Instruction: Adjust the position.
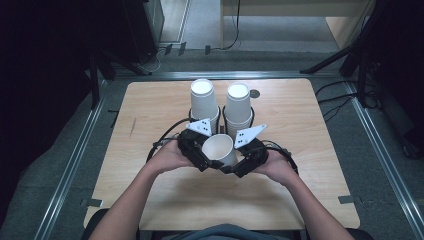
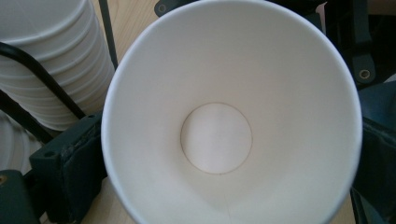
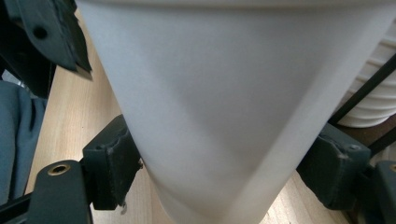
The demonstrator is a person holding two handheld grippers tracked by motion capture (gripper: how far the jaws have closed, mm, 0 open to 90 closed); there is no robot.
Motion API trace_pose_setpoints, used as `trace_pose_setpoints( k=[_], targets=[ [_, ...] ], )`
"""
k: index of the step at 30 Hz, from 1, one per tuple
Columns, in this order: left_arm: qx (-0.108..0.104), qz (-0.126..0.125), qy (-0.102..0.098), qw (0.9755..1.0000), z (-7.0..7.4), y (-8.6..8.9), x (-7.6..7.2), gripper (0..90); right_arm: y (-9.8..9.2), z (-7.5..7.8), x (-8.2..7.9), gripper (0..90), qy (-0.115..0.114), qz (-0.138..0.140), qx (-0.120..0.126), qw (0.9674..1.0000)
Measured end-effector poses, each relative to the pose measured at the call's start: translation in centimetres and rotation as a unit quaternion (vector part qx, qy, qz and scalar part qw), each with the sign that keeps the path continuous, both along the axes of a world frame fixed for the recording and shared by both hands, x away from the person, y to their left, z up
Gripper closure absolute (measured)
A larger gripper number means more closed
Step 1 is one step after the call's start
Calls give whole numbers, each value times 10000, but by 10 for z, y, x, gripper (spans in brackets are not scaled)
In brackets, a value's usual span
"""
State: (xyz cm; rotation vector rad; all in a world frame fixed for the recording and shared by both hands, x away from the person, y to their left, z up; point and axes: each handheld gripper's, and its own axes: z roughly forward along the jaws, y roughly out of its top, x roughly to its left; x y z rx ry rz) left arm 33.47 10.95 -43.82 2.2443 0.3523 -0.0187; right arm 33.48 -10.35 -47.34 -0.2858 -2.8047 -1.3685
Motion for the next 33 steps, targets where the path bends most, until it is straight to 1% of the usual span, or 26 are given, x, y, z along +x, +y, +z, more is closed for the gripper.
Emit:
trace_pose_setpoints(
  k=[1, 2, 3, 5, 6, 7, 10, 14, 18, 19, 20, 22, 23, 24, 25, 26, 28, 30, 33],
  targets=[
    [-37, 2, 2, 10000, -1, 0, -1, 0, 0, 0, 0, 212, 19, 0, 52, 10000],
    [-59, 13, -89, 9999, -1, -1, -2, 0, 0, 1, 0, 212, 33, -1, 76, 10000],
    [-132, 23, -119, 9998, -1, -1, -2, 7, 0, 1, 0, 212, 39, 14, 129, 9999],
    [-333, 48, -57, 9994, -1, 1, -2, 56, 0, 2, 0, 212, 57, 10, 152, 9999],
    [-391, 62, -9, 9992, -1, 1, -1, 61, 0, 2, 0, 212, 63, 9, 187, 9998],
    [-422, 72, 3, 9991, -2, 1, -1, 64, -1, 2, 0, 212, 89, 1, 226, 9997],
    [-491, 74, 53, 9988, -2, 3, 0, 74, -2, 3, 1, 213, 123, -11, 237, 9996],
    [-468, 68, 97, 9988, -3, 3, 1, 94, -2, 2, 2, 214, 174, -9, 244, 9995],
    [-391, 38, 130, 9991, -4, 3, 2, 111, -2, 1, 3, 207, 239, -11, 203, 9995],
    [-371, 29, 147, 9992, -4, 3, 2, 112, -2, 1, 3, 202, 313, -12, 197, 9993],
    [-354, 35, 135, 9993, -3, 3, 1, 114, -2, 1, 3, 196, 337, -6, 182, 9993],
    [-302, 49, 164, 9994, -3, 4, 2, 116, -2, 1, 2, 166, 334, -12, 119, 9994],
    [-289, 93, 149, 9994, -2, 5, 2, 116, -2, 2, 2, 154, 338, -2, 90, 9994],
    [-295, 116, 175, 9993, -2, 6, 3, 115, -2, 2, 2, 147, 340, -23, 44, 9994],
    [-310, 127, 153, 9993, -2, 8, 3, 115, -3, 2, 1, 142, 349, -48, 16, 9994],
    [-337, 146, 157, 9992, -1, 9, 3, 115, -4, 3, 1, 141, 370, -52, -15, 9993],
    [-309, 170, 134, 9993, -1, 12, 4, 114, -6, 4, 0, 140, 374, -48, -92, 9992],
    [-314, 141, 181, 9992, 0, 14, 4, 116, -8, 4, -1, 139, 351, -53, -149, 9993],
    [-214, 158, 167, 9995, -1, 14, 4, 119, -9, 4, 0, 139, 354, -127, -233, 9990]
  ],
)
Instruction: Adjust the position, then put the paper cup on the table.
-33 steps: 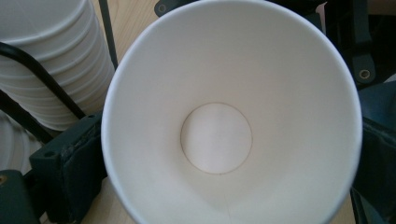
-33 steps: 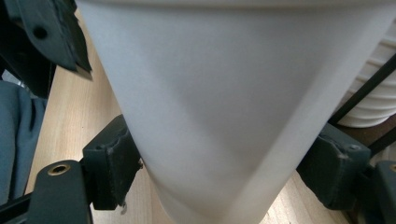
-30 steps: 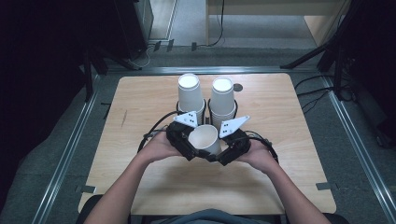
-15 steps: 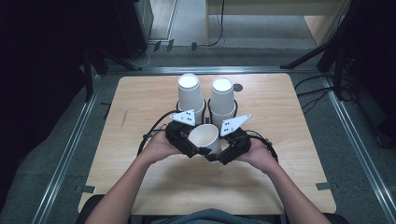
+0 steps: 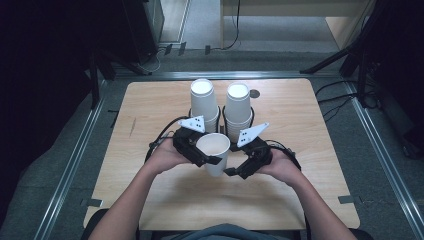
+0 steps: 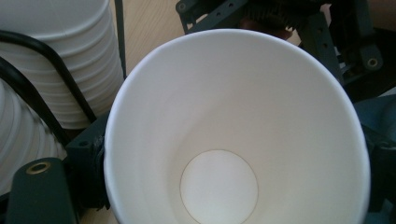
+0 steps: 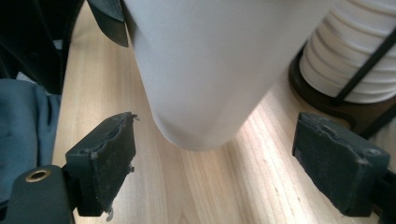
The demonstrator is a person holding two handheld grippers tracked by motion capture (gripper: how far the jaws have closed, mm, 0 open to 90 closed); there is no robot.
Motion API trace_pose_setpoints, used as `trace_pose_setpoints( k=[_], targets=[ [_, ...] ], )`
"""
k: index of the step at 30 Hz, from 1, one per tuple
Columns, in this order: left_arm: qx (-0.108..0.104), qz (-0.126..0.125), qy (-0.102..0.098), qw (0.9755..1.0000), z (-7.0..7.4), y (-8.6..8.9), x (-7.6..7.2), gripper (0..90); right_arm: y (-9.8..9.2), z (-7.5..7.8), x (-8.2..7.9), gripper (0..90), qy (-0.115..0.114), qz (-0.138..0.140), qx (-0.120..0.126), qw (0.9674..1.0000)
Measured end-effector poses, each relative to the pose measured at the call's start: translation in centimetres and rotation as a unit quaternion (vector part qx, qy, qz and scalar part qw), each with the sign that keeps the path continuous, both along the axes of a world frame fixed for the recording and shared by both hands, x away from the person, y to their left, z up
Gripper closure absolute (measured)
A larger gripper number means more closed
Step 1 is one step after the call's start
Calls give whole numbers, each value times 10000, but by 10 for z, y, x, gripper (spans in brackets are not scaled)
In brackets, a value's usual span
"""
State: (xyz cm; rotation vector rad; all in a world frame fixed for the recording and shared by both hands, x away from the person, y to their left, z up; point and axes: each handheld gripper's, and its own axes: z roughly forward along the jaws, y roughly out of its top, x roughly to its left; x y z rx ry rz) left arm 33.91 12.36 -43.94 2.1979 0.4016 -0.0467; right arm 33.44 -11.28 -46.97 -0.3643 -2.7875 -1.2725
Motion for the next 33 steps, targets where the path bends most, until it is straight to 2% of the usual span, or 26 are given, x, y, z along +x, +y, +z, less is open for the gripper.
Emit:
trace_pose_setpoints(
  k=[7, 14, 19, 23, 33],
  targets=[
    [127, 47, 4, 9999, 0, 2, 0, 126, -9, 2, -2, 139, -96, -88, -147, 9998],
    [275, 94, 9, 9996, 1, 8, 1, 126, -22, 6, -4, 141, -182, -264, -138, 9994],
    [371, 169, -8, 9992, 2, 16, 2, 126, -30, 6, -3, 143, -256, -547, -142, 9981],
    [407, 297, 13, 9987, 2, 24, 2, 126, -34, 5, 0, 144, -243, -683, -179, 9972],
    [423, 682, 17, 9968, 5, 50, 1, 125, -44, 5, 10, 155, -76, -694, -150, 9974]
  ],
)
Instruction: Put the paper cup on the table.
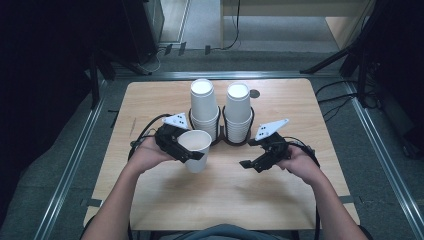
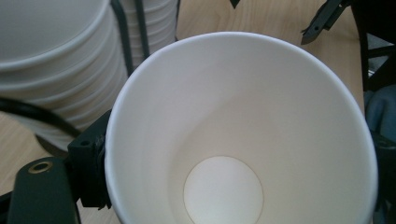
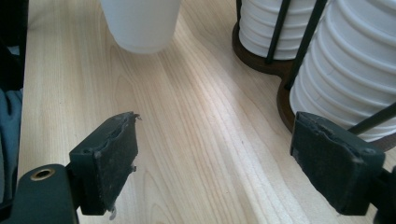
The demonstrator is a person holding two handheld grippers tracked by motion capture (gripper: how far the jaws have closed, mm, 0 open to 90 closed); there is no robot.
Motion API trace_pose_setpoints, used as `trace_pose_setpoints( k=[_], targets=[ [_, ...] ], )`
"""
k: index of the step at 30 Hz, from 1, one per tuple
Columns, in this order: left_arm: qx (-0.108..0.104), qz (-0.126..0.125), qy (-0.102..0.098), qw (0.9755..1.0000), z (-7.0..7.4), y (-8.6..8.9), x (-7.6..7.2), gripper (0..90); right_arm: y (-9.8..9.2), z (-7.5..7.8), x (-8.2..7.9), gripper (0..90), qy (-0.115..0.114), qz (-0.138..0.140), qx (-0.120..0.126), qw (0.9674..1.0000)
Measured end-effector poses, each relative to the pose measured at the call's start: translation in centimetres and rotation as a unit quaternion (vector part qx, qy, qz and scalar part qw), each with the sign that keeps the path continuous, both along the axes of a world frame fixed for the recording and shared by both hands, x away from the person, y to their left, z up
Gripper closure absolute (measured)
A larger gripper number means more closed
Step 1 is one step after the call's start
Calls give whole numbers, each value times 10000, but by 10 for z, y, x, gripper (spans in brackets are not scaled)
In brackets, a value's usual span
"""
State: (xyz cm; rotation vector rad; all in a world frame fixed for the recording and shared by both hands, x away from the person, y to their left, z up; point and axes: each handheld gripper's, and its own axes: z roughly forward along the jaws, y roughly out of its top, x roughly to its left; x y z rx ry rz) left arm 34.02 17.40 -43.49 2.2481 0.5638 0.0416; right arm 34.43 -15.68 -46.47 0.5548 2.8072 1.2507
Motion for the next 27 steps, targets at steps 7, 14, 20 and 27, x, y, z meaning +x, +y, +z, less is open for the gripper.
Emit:
trace_pose_setpoints(
  k=[7, 14, 20, 27],
  targets=[
    [15, 250, -48, 9997, 1, 18, 1, 125, -5, -1, 5, 160, 26, 31, 15, 10000],
    [-42, 564, -62, 9984, 1, 41, 5, 124, -7, -3, 7, 160, 23, 19, -25, 10000],
    [41, 910, -101, 9958, -1, 58, 10, 123, -7, -5, 8, 161, 44, 29, -72, 10000],
    [164, 1298, -200, 9912, -5, 74, 22, 120, -8, -9, 8, 160, 43, -2, -113, 9999]
  ],
)
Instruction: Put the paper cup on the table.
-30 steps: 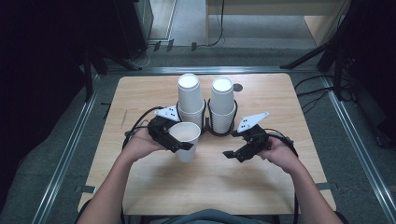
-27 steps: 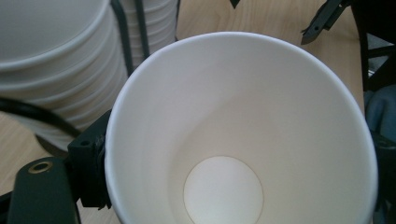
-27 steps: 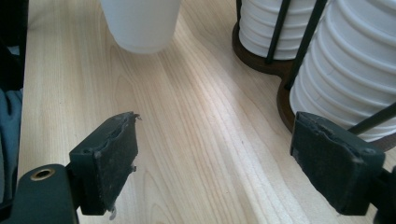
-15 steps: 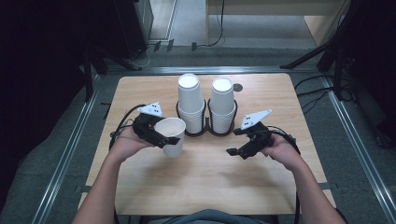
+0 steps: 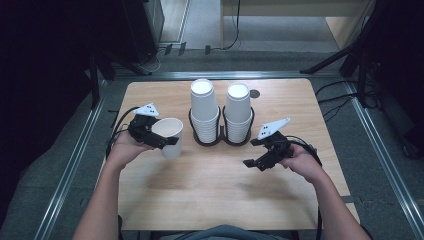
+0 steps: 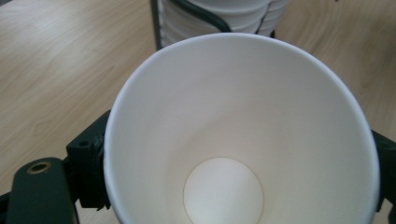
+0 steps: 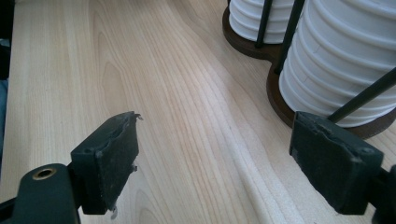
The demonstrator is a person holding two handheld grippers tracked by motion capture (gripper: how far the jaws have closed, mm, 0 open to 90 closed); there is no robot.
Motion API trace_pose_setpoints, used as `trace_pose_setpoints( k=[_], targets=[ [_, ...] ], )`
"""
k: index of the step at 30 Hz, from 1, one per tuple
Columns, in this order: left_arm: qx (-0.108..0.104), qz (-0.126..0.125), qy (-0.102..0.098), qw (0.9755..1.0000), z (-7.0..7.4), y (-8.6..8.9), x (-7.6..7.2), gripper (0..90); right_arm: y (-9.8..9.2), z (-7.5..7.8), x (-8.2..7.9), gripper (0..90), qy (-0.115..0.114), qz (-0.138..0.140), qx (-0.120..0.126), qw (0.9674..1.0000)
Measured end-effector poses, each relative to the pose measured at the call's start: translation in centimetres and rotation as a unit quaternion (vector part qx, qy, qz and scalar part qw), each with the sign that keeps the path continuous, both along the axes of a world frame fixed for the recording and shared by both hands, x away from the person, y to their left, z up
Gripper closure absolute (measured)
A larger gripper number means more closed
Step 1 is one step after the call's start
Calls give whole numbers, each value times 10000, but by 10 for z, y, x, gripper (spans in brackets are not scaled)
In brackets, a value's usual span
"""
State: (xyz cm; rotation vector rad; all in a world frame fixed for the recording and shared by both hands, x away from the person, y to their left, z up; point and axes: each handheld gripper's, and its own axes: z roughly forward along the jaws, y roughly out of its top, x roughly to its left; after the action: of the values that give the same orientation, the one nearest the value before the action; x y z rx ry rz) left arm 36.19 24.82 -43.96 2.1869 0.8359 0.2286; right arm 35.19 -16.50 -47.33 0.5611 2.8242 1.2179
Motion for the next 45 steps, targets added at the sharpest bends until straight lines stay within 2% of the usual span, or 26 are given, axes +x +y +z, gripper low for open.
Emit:
trace_pose_setpoints(
  k=[12, 17, 21, 25, 28, 31, 35, 45],
  targets=[
    [18, 574, -104, 9983, -7, 27, 22, 115, -4, -3, -4, 160, 28, -78, -36, 10000],
    [24, 814, -170, 9965, -11, 40, 31, 112, -6, -4, -4, 161, 68, -111, -48, 9999],
    [2, 1053, -257, 9941, -15, 50, 35, 109, -7, -6, -3, 161, 95, -152, -69, 9998],
    [51, 1091, -377, 9933, -17, 50, 38, 105, -6, -8, -2, 162, 109, -117, -114, 9998],
    [96, 1164, -283, 9928, -23, 52, 42, 102, -5, -9, -2, 162, 120, -117, -146, 9998],
    [131, 1180, -262, 9926, -26, 51, 43, 100, -4, -9, -3, 164, 97, -94, -128, 9998],
    [286, 1138, -259, 9928, -30, 48, 42, 99, -4, -9, -2, 164, 108, -95, -128, 9998],
    [269, 1105, -132, 9934, -36, 52, 40, 87, -4, -8, -2, 164, 98, -60, -136, 9998]
  ],
)
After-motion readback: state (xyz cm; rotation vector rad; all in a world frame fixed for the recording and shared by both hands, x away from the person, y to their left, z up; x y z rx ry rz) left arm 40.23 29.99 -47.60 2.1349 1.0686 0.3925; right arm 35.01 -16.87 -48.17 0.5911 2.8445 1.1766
